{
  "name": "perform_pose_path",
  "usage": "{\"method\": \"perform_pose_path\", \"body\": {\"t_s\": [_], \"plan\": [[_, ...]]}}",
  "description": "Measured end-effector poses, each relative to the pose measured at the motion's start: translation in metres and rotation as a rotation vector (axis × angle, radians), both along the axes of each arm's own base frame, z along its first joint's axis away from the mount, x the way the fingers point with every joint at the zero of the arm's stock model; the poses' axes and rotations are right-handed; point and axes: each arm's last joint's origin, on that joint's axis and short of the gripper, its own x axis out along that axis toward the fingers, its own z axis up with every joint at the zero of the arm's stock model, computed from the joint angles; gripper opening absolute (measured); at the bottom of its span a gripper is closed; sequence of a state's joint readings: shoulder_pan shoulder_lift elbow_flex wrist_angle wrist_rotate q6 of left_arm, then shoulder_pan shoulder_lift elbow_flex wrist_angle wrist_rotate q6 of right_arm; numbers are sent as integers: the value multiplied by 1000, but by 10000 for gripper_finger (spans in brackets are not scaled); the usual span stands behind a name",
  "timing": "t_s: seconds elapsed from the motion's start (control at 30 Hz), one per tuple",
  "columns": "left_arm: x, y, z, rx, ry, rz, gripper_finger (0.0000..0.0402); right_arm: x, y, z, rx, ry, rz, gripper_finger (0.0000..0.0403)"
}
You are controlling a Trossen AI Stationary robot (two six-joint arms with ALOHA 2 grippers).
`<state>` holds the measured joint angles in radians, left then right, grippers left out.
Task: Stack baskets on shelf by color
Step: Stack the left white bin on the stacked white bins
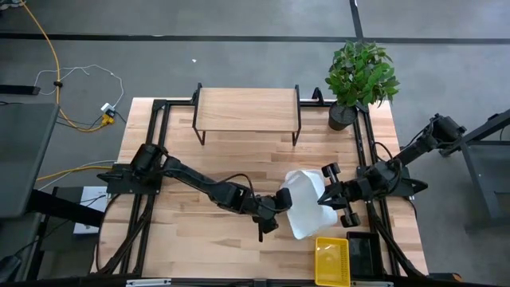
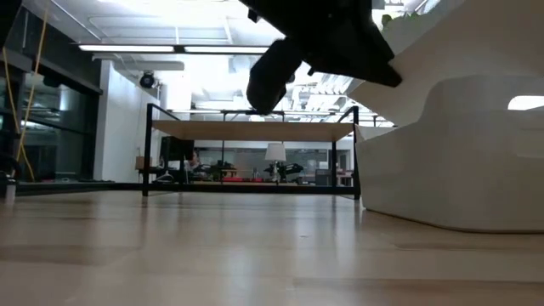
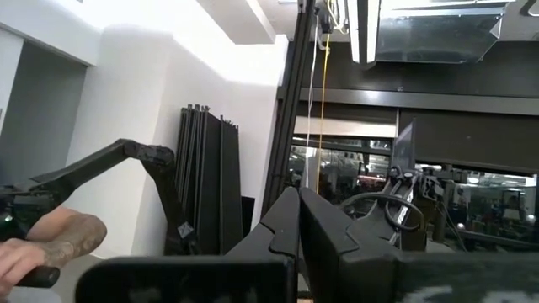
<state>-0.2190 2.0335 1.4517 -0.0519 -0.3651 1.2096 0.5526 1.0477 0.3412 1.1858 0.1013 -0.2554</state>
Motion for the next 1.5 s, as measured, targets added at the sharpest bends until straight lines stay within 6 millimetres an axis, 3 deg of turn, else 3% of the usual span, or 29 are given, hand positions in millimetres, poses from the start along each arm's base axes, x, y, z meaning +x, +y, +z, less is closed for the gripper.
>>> {"method": "perform_pose_path", "body": {"t_s": [0.63, 1.03, 1.5], "plan": [[-3, 18, -5, 210, 104, 34, 0, 0, 0, -1, -2, 9, 1, 0], [-10, -8, -8, 186, 133, -46, 0, 1, 0, -1, -5, 14, 1, 0], [-11, -10, -8, 139, 126, -15, 3, 1, 0, -2, -7, 20, -5, 0]]}}
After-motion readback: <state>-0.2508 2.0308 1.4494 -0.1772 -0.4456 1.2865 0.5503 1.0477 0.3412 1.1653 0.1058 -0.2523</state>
